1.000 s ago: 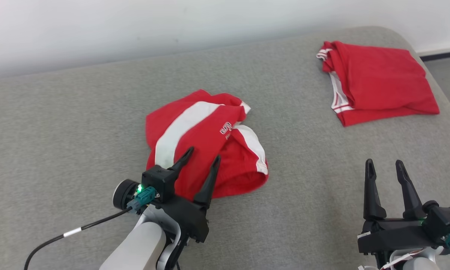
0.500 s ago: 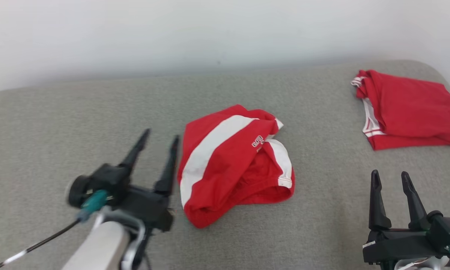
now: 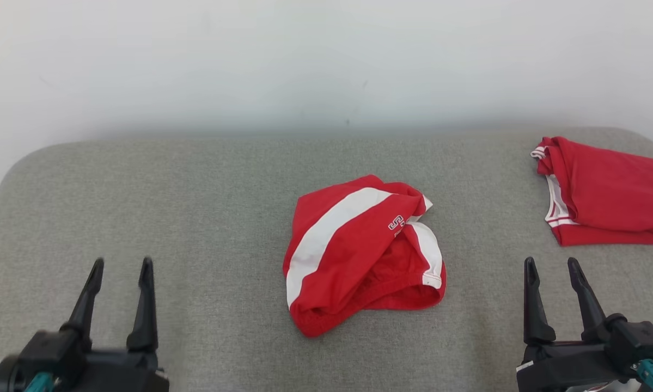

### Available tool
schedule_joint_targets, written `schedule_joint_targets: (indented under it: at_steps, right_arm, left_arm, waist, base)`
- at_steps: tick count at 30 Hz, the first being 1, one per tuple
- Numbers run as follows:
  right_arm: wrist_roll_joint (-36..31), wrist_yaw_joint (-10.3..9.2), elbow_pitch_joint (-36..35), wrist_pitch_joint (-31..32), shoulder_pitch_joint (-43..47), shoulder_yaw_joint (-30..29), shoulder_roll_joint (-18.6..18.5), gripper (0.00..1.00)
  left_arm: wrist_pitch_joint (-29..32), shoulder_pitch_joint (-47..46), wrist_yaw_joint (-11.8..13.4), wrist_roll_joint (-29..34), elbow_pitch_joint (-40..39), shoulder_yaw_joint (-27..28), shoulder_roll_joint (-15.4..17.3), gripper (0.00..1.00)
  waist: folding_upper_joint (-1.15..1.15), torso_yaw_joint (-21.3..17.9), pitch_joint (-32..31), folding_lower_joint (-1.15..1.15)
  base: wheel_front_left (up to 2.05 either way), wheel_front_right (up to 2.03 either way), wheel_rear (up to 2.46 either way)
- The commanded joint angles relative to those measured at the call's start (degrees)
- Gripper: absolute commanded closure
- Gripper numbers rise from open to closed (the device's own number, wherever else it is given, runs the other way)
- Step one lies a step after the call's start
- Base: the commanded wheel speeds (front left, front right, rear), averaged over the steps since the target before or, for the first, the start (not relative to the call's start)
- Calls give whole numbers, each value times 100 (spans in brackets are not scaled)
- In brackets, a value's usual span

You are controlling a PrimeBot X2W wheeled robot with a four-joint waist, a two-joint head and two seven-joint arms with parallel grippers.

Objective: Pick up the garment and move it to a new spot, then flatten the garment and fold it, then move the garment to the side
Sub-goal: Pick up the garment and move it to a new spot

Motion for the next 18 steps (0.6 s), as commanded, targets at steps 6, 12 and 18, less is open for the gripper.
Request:
schedule_joint_targets:
  at_steps: [6,12,18]
  right_arm:
    - [-41,-14,-33,41,157,118,-17,0]
    - [-14,-14,-20,69,279,259,-65,0]
    - [28,-14,-19,91,378,364,-154,0]
  left_arm:
    - [-18,886,-122,248,-245,675,-434,0]
    - [-18,1264,-342,399,-196,969,-771,0]
    - [-18,1390,-710,619,-48,1141,-997,0]
  waist:
    - [0,75,-191,1]
    - [0,70,-267,1]
    - [0,70,-286,1]
  base:
    - [0,0,0]
    - [0,0,0]
    - [0,0,0]
